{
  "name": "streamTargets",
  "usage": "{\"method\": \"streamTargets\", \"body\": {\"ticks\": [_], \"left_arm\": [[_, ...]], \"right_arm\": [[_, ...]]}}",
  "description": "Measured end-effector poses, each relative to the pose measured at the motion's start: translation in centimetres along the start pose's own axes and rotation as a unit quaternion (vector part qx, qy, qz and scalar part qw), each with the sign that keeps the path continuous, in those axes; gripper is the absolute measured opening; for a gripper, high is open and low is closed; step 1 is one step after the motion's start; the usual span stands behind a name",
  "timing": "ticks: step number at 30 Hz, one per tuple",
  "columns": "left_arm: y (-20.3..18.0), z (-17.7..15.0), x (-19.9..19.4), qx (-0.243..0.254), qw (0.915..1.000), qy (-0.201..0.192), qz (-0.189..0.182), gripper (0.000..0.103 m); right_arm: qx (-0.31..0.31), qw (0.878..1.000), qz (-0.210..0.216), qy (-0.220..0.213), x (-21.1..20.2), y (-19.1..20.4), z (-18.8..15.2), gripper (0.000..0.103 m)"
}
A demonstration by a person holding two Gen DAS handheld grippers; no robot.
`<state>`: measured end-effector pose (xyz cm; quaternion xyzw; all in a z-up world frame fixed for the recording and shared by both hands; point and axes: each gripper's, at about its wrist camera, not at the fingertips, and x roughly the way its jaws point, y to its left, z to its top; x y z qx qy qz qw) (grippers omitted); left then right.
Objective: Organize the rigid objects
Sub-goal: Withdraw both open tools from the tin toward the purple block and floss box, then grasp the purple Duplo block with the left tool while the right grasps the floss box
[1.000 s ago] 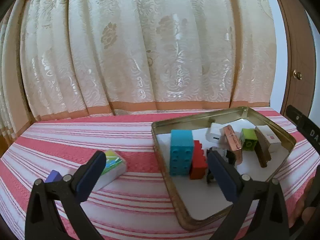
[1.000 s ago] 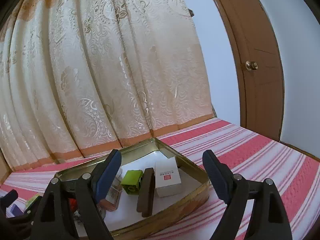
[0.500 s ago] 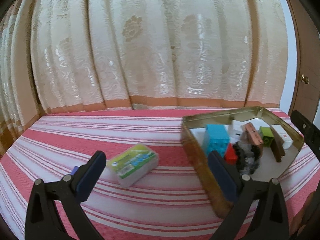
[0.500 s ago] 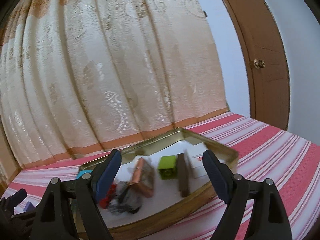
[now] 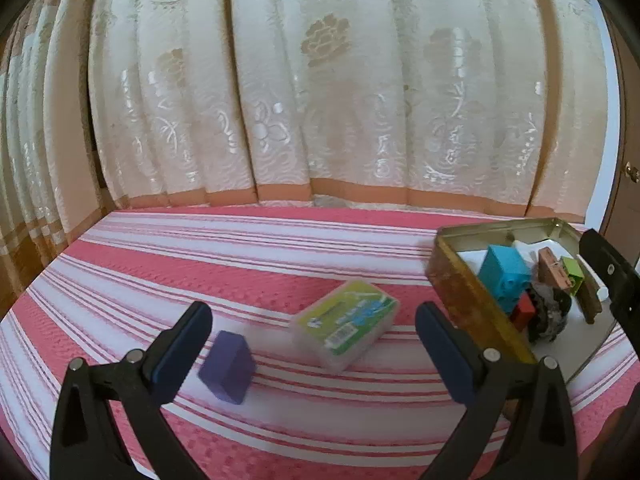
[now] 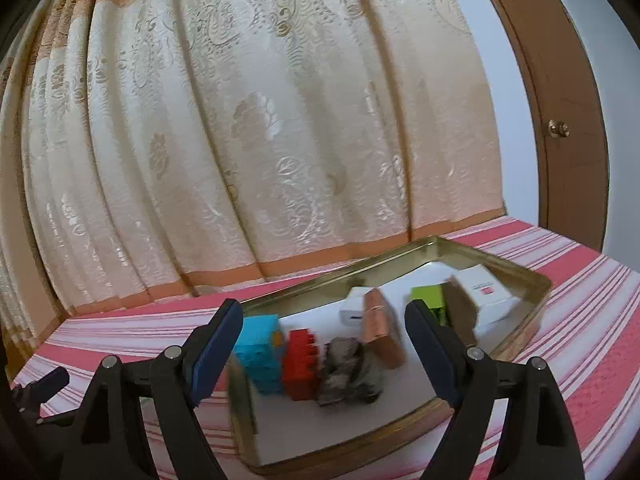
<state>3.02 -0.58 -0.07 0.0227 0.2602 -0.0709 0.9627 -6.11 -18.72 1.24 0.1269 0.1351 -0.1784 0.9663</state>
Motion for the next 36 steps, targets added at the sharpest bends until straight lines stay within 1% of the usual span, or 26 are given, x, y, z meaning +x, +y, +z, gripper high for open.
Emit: {"method": "streamTargets", "body": {"ticks": [8, 16, 21, 24, 28, 30, 32, 34, 35, 36], "left_arm": [[2.8, 0.1, 1.0, -0.006, 0.9998, 0.019, 0.007, 0.102], [7.5, 0.1, 2.6, -0.031, 0.9981, 0.052, 0.009, 0.102], [8.3, 0.1, 3.5, -0.024, 0.9973, 0.069, 0.01, 0.102], [8.5, 0.1, 4.1, -0.023, 0.9961, 0.085, -0.003, 0.102], [8.0, 0.0, 4.4, -0.01, 0.9951, 0.098, -0.009, 0.102], [7.7, -0.2, 4.5, -0.001, 0.9944, 0.106, -0.002, 0.102], [8.0, -0.4, 4.8, -0.002, 0.993, 0.118, 0.006, 0.1], [8.5, -0.6, 5.3, -0.011, 0.9908, 0.135, 0.008, 0.093], [8.7, -0.8, 5.6, -0.016, 0.9893, 0.145, 0.007, 0.091], [9.0, -0.9, 6.0, -0.021, 0.9876, 0.156, 0.006, 0.087]], "right_arm": [[-0.009, 1.0, 0.019, 0.009, 0.4, 3.0, -0.6, 0.085], [-0.018, 0.998, 0.042, 0.031, 1.2, 5.8, -1.2, 0.085], [-0.026, 0.997, 0.056, 0.049, 1.9, 7.4, -1.6, 0.085], [-0.032, 0.996, 0.067, 0.057, 2.0, 8.2, -1.8, 0.085], [-0.037, 0.995, 0.076, 0.059, 1.9, 8.5, -2.0, 0.085], [-0.034, 0.994, 0.08, 0.065, 2.1, 8.5, -2.0, 0.085], [-0.028, 0.993, 0.082, 0.074, 2.3, 8.3, -2.0, 0.085], [-0.02, 0.993, 0.083, 0.082, 2.6, 8.0, -2.1, 0.085], [-0.019, 0.993, 0.083, 0.084, 2.7, 8.0, -2.1, 0.085], [-0.018, 0.993, 0.084, 0.086, 2.8, 8.0, -2.1, 0.085]]}}
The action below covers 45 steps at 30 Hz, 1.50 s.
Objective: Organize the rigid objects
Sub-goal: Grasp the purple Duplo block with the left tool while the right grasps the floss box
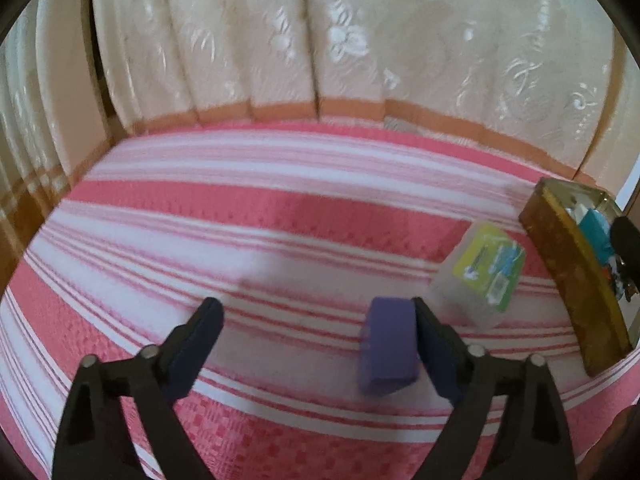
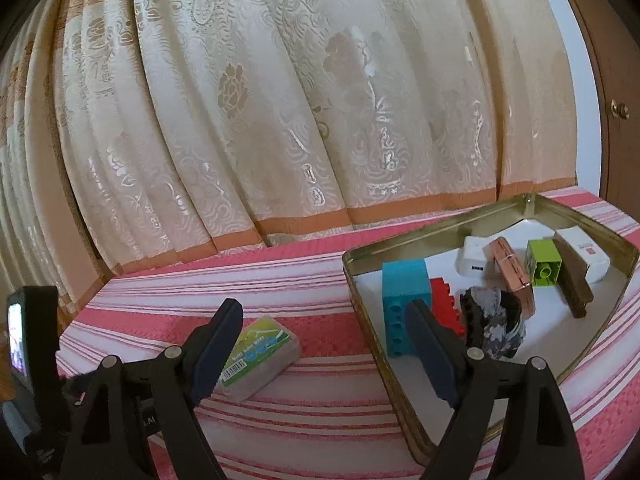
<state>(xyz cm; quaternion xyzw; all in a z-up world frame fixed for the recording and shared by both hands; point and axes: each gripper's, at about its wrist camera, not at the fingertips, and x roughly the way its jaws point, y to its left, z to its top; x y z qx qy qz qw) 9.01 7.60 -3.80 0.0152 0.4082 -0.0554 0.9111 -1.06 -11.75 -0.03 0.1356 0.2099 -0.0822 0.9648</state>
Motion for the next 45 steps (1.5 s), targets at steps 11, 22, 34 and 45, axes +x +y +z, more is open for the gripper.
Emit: {"method": "streamTargets", "body": {"ticks": [11, 22, 34, 45], "left_arm": [[0.5, -0.4, 0.4, -0.011, 0.9996, 0.017, -0.02, 0.021], [4.1, 0.1, -1.3, -0.095, 0.9928, -0.052, 0.051, 0.018], [4.8, 0.4, -1.6, -0.081, 0.9906, -0.066, 0.088, 0.018], [4.7, 0.5, -1.5, -0.078, 0.9915, -0.062, 0.084, 0.018]], "right_arm": [[-0.019, 1.0, 0.005, 0.009, 0.3, 1.0, -0.3, 0.085], [-0.033, 0.997, 0.018, 0.067, 3.4, 5.6, -1.4, 0.085], [0.008, 0.98, -0.04, 0.193, 10.5, 7.1, -2.3, 0.085], [-0.116, 0.968, -0.031, 0.223, 11.2, 9.1, -3.1, 0.056]]}}
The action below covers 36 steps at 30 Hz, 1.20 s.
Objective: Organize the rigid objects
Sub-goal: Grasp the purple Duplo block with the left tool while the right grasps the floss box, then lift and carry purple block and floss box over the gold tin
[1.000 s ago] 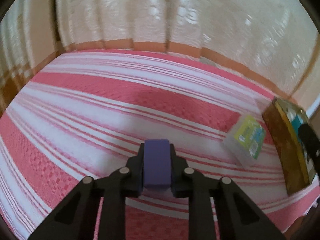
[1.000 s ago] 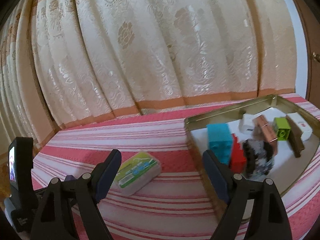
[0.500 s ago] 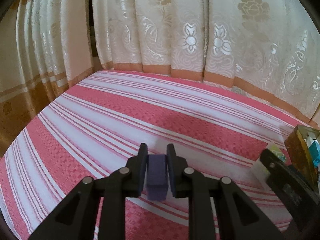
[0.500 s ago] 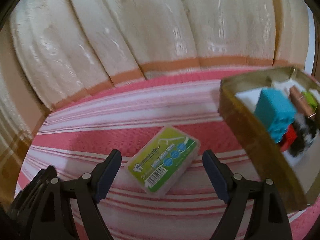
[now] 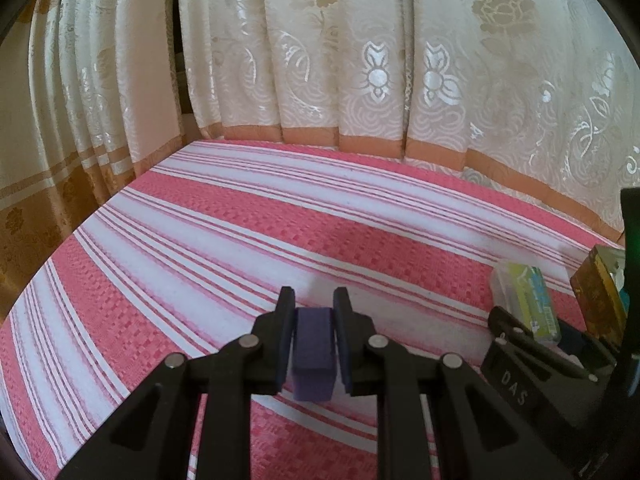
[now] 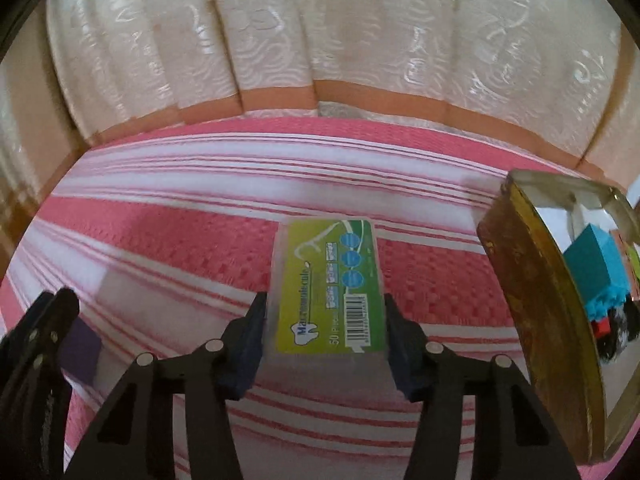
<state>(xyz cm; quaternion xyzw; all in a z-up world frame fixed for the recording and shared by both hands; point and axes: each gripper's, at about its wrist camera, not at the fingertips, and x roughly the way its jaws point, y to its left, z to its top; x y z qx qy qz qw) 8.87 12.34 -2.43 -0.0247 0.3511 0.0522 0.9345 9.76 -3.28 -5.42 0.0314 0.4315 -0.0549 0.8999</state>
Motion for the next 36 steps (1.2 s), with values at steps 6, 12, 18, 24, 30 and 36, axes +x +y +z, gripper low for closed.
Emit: {"method": "streamTargets", "body": {"ticks": [6, 12, 18, 24, 30, 36], "left_arm": [[0.2, 0.0, 0.0, -0.005, 0.9999, 0.0, -0.015, 0.018], [-0.7, -0.2, -0.9, 0.012, 0.9987, -0.021, -0.046, 0.018], [-1.0, -0.2, -1.7, 0.016, 0.9976, -0.041, -0.053, 0.018], [-1.0, -0.1, -2.2, 0.018, 0.9966, -0.057, -0.056, 0.018], [-1.5, -0.3, -2.9, 0.03, 0.9946, -0.078, -0.061, 0.018], [-1.9, -0.4, -3.7, 0.039, 0.9921, -0.099, -0.066, 0.018]], "right_arm": [[-0.004, 1.0, 0.028, -0.007, -0.6, -0.6, -0.4, 0.056], [0.015, 0.997, 0.06, -0.041, -2.7, -1.6, -1.2, 0.056], [-0.002, 0.994, 0.045, -0.102, -5.4, -1.6, -2.0, 0.056], [-0.024, 0.986, 0.025, -0.16, -7.8, -1.7, -2.8, 0.056], [-0.032, 0.981, 0.023, -0.192, -9.3, -1.9, -3.4, 0.056], [-0.038, 0.977, 0.019, -0.208, -10.2, -2.4, -4.1, 0.056]]}}
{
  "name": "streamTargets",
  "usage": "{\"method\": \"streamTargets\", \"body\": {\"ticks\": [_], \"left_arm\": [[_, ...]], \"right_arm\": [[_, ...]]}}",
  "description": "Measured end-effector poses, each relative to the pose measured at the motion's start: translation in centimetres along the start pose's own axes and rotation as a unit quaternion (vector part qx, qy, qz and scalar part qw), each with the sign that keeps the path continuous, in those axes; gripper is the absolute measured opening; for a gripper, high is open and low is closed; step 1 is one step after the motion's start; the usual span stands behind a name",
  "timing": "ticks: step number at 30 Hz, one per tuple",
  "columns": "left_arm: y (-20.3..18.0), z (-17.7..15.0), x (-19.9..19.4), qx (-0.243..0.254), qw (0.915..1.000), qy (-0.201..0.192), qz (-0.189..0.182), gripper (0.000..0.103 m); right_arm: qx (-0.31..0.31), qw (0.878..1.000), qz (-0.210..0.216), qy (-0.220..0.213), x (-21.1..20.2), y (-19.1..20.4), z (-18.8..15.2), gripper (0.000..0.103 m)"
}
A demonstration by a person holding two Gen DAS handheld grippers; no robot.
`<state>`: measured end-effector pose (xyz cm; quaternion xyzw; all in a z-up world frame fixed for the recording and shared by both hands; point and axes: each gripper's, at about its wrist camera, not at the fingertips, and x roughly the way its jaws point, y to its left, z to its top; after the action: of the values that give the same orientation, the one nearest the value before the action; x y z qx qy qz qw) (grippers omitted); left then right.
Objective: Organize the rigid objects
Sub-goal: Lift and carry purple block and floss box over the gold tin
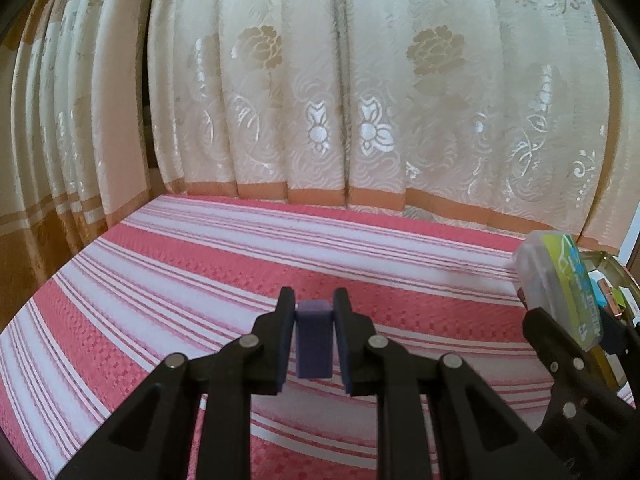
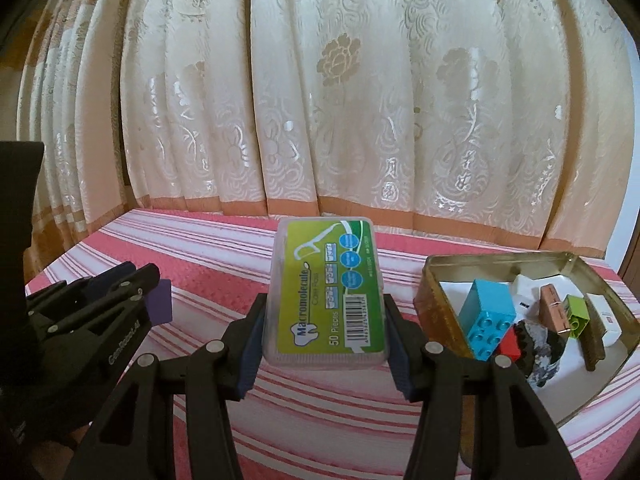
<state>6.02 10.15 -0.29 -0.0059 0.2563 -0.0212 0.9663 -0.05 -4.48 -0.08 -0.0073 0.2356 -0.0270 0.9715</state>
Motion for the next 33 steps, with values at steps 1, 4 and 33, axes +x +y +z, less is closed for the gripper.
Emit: {"method": "streamTargets", "body": {"ticks": [1, 4, 33], "left_arm": [[-0.1, 0.0, -0.1, 0.002, 1.0, -0.003, 0.0, 0.018], [-0.4, 0.1, -0.3, 0.008, 0.9999, -0.011, 0.001, 0.018], [-4.4, -0.7, -1.7, 0.006, 0.9997, -0.013, -0.019, 0.018]], "right_arm": [[-0.002, 1.0, -0.001, -0.001, -0.1, 0.0, -0.1, 0.056], [-0.006, 1.0, -0.003, -0.005, -0.4, -0.2, -0.2, 0.056], [-0.011, 0.999, -0.013, -0.041, -3.3, -3.8, -0.6, 0.056]]}}
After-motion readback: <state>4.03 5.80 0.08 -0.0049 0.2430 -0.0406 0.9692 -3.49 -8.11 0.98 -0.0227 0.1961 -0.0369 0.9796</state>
